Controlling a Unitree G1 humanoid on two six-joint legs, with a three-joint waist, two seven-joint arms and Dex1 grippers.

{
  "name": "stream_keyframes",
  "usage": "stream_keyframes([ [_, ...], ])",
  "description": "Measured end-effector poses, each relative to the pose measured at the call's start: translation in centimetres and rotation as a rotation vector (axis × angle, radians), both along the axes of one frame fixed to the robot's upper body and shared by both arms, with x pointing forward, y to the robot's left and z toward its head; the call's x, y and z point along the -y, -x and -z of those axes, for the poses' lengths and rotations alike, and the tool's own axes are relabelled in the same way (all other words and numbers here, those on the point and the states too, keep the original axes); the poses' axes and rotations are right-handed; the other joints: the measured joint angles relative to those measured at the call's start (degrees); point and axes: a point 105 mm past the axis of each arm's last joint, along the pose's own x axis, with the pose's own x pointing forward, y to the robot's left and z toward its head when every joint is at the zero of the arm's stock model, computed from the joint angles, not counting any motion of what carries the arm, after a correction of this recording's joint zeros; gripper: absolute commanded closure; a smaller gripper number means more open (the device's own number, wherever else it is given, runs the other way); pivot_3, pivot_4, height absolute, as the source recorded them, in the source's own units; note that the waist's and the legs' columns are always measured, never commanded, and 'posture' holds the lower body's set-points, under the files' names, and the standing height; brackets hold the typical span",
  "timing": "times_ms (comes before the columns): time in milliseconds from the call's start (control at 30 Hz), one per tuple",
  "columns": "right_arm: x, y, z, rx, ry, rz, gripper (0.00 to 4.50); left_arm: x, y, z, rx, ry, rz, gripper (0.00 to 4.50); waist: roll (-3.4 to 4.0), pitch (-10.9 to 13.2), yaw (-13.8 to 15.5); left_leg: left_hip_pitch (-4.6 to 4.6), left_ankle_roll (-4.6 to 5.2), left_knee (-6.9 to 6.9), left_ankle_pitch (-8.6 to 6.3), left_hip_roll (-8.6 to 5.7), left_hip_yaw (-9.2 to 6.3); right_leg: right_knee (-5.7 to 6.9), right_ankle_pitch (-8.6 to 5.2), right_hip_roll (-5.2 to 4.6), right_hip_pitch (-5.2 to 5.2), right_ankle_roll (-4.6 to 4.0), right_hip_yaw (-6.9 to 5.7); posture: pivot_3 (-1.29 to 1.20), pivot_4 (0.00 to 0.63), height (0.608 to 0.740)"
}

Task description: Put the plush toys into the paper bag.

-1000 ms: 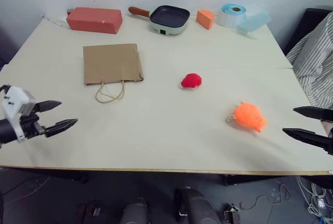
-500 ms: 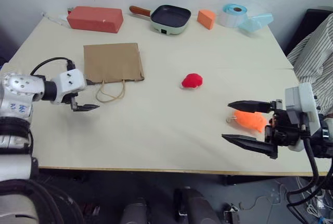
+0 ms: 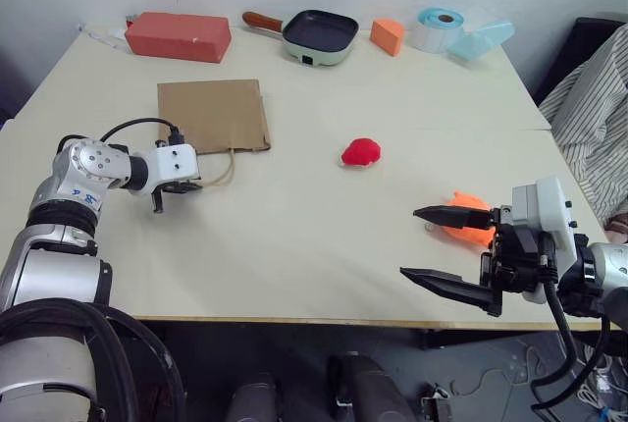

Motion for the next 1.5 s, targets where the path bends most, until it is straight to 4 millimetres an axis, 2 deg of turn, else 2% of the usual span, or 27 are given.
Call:
stream_keyframes([
  [67,0.1,0.0,0.2,-0.006,0.0,0.007,0.0,0.2,0.0,0.0,-0.028,0.051,-0.016,4.47,-0.01,0.0,-0.02,0.0,0.0,0.0,0.0,0.0,0.0,0.05,0.0,0.0,0.0,0.0,0.0,0.0,0.15,0.74],
  [167,0.4,0.0,0.5,-0.011,-0.001,0.034,0.0,1.3,0.5,-0.3,-0.156,0.245,-0.029,4.47,-0.02,-0.01,-0.01,-0.02,0.0,0.03,0.0,0.0,-0.01,0.1,0.0,0.01,0.01,0.0,-0.03,0.0,0.15,0.74],
  [233,0.6,-0.3,0.5,0.0,-0.023,0.067,0.0,2.5,0.9,-1.5,-0.24,0.383,-0.002,4.47,-0.09,0.02,-0.03,-0.04,-0.01,0.05,0.01,0.01,-0.03,0.15,0.0,0.01,0.01,0.0,-0.04,0.0,0.15,0.74],
  [333,0.3,-1.2,0.8,0.022,-0.033,0.117,0.0,5.2,1.6,-5.1,-0.304,0.585,0.054,4.47,-0.1,0.01,-0.16,-0.06,-0.01,0.07,0.01,0.02,-0.05,0.2,0.0,0.0,0.0,0.0,-0.01,0.0,0.15,0.74],
  [400,-0.4,-1.9,0.9,0.04,-0.048,0.134,0.0,7.7,2.8,-7.5,-0.361,0.721,0.101,4.47,-0.1,0.01,-0.29,-0.02,-0.02,0.07,0.01,0.02,-0.06,0.25,0.0,-0.01,0.01,0.0,0.04,0.0,0.15,0.74],
  [433,-0.8,-2.4,0.9,0.049,-0.063,0.144,0.18,9.1,3.9,-8.3,-0.404,0.783,0.124,4.49,-0.07,0.0,-0.44,0.0,-0.04,0.06,0.02,0.02,-0.06,0.28,0.0,-0.01,0.01,0.0,0.07,0.0,0.15,0.74],
  [500,-1.1,-3.4,0.9,0.055,-0.088,0.166,0.53,11.8,5.3,-8.5,-0.475,0.861,0.152,4.5,-0.05,-0.02,-0.33,0.02,-0.06,0.12,0.03,0.01,-0.06,0.31,0.0,-0.01,0.02,0.0,0.09,0.0,0.15,0.74],
  [567,-1.6,-4.0,1.0,0.061,-0.088,0.169,1.23,14.1,6.5,-7.9,-0.537,0.891,0.164,4.5,-0.05,-0.02,-0.18,0.02,-0.06,0.21,0.03,0.01,-0.06,0.37,0.0,0.0,0.01,0.0,0.09,0.0,0.15,0.74],
  [700,-2.2,-4.9,1.2,0.054,-0.101,0.169,2.65,15.8,7.3,-7.1,-0.567,0.92,0.125,4.5,-0.05,-0.02,-0.39,0.03,-0.09,0.29,0.05,0.01,-0.03,0.49,0.0,0.02,0.0,0.0,0.13,0.0,0.15,0.74],
  [800,-3.4,-5.6,0.6,0.064,-0.133,0.136,3.74,16.6,6.9,-7.7,-0.58,1.013,0.093,4.5,-0.05,-0.01,-0.26,0.01,-0.08,0.44,0.04,0.01,-0.04,0.48,0.0,0.02,0.0,0.0,0.12,0.0,0.15,0.74],
  [867,-4.7,-6.1,0.9,0.054,-0.125,0.103,4.43,17.3,6.7,-8.7,-0.586,1.085,0.087,4.5,-0.05,-0.02,-0.21,0.0,-0.08,0.48,0.04,0.01,-0.04,0.48,0.0,0.02,0.0,0.0,0.12,0.0,0.15,0.74],
  [967,-6.4,-7.3,2.3,0.017,-0.119,0.099,4.48,18.3,7.0,-9.7,-0.608,1.146,0.099,4.5,-0.05,-0.01,-0.32,0.0,-0.09,0.46,0.04,0.01,-0.03,0.52,0.0,0.02,0.0,0.0,0.12,0.0,0.15,0.74],
  [1133,-8.2,-12.5,3.1,0.018,-0.14,0.261,4.48,19.8,7.9,-10.2,-0.643,1.164,0.136,4.5,-0.04,-0.01,-0.75,0.0,-0.15,0.5,0.07,0.01,-0.03,0.56,-0.01,0.02,-0.06,-0.01,0.12,0.0,0.15,0.74],
  [1233,-8.7,-14.5,3.1,0.026,-0.137,0.317,4.48,19.8,8.1,-10.6,-0.639,1.173,0.144,4.5,-0.04,-0.01,-0.98,-0.01,-0.15,0.48,0.07,0.01,-0.04,0.59,-0.01,0.02,-0.05,-0.01,0.1,0.0,0.15,0.74],
  [1367,-9.1,-16.1,4.9,-0.004,-0.1,0.355,4.48,20.2,8.2,-11.4,-0.64,1.219,0.173,4.5,-0.03,-0.01,-1.32,-0.03,-0.15,0.48,0.07,0.01,-0.05,0.6,-0.01,0.01,-0.05,-0.01,0.08,0.0,0.15,0.74],
  [1500,-9.8,-16.5,6.4,-0.004,-0.063,0.357,4.48,20.4,8.6,-14.5,-0.607,1.354,0.261,4.5,-0.03,-0.01,-1.69,-0.04,-0.15,0.47,0.07,0.01,-0.04,0.61,-0.01,0.01,-0.05,-0.01,0.09,0.0,0.15,0.74],
])
